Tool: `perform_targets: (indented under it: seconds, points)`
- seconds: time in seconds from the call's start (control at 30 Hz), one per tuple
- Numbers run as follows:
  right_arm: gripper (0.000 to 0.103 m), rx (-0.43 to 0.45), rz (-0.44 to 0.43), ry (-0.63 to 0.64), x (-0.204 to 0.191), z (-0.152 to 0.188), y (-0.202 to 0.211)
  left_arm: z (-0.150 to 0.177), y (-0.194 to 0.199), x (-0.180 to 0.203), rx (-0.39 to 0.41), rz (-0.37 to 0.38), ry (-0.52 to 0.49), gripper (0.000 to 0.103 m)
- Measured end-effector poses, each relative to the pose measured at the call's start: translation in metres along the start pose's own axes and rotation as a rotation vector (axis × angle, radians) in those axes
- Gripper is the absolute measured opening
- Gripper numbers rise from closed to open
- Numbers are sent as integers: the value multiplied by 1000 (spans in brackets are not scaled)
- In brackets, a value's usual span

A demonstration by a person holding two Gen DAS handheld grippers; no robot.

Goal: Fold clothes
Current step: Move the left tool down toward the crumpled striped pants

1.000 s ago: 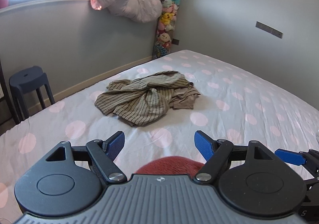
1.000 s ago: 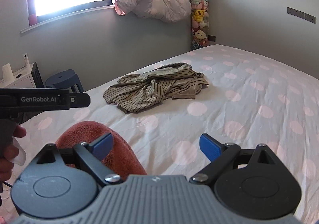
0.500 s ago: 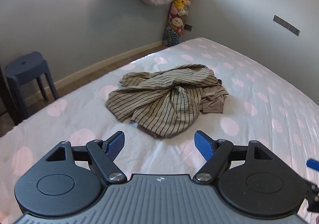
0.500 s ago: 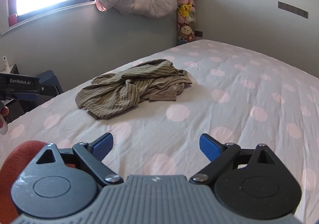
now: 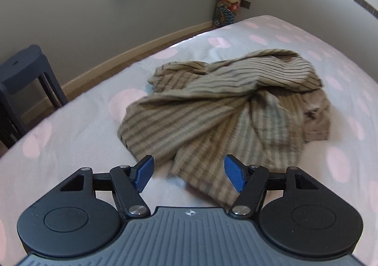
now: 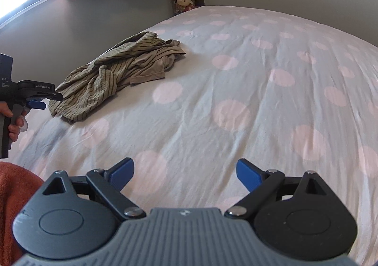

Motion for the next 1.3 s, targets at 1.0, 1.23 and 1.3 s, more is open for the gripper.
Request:
perform_targets:
  seconds: [1.0, 1.23, 1.3]
  points:
    - [95, 154, -59, -98, 29, 12, 97, -38, 221, 208, 279, 475, -397, 0]
    - [95, 194, -59, -168, 58, 31, 131, -31, 235, 196, 238, 359, -415, 7]
    - [95, 194, -47, -188, 65, 34, 132, -32, 233, 184, 222, 307, -413, 22]
Point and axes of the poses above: each gripper's, at about its wrist camera, not at the fingertips, and y roughly against the way its jaws point, x to its right, z to its underside, the point moved 1 cm from there along -y, roughly the way its jaws point, and after that the axes turned 15 degrees about -y, right-handed, at the moved point
